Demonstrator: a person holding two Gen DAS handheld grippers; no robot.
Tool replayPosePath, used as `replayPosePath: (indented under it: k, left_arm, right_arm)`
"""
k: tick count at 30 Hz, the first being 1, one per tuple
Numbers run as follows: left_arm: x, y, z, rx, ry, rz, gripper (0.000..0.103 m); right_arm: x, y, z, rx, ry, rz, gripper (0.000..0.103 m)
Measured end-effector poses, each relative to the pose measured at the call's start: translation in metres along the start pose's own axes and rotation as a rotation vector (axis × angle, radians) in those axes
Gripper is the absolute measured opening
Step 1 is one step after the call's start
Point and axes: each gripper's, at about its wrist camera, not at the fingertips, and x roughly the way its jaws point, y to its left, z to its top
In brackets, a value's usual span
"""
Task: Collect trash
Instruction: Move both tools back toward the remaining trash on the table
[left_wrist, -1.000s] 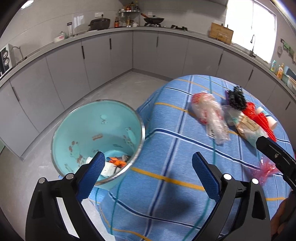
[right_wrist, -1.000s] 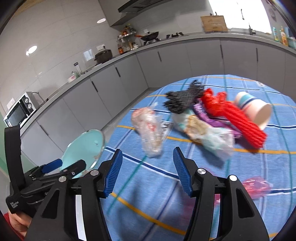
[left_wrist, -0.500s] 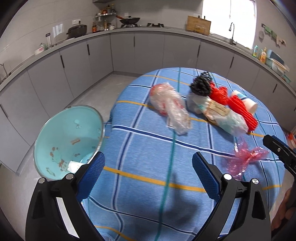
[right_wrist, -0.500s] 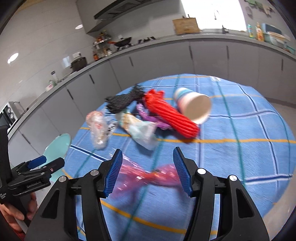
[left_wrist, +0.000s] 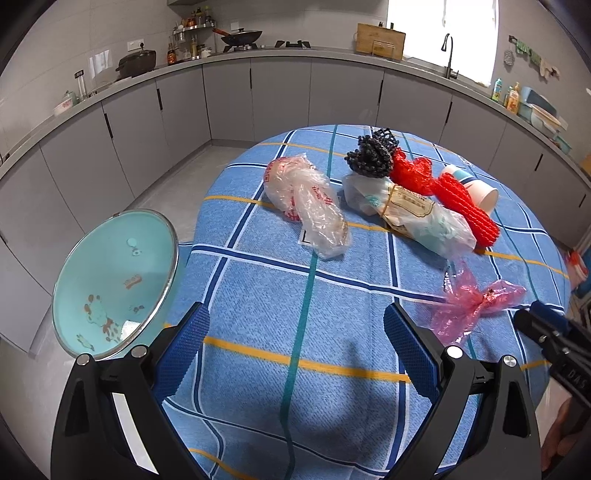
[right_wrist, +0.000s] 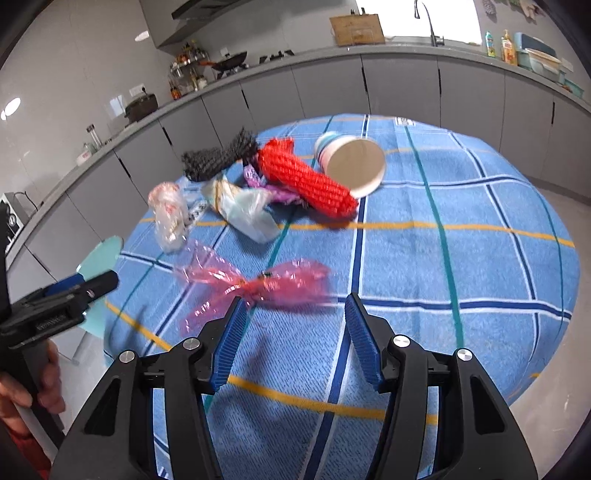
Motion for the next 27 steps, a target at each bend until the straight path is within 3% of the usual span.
replayPosePath:
  k: [9,14,17,22,27]
  left_arm:
    - [0.0,0.013,0.001,-0.025,0.001,0.02,0.094]
    - [0.002,0.019,0.002,-0.038,0.003,0.028,0.094]
    - [0.004,0.021,0.003,-0.048,0.005,0.029,0.094]
    - [0.007,0.02,0.003,-0.048,0.008,0.026,0.094]
    - [0.01,0.022,0.005,-0.055,0.012,0.021,0.094]
  right_arm:
    - [0.032,0.008,0.018,-0.01,0.036,-0.006,0.039]
    - [0.035,0.007,0.033,0.022,0.013,0.035,0.04]
    - [0.033,0.005,0.036,0.059,0.015,0.067,0.049]
    - [0.033,0.001,0.027,0.169,0.075,0.131,0.049]
    - [0.041,0.01,0.022,0.169,0.103,0.143,0.049]
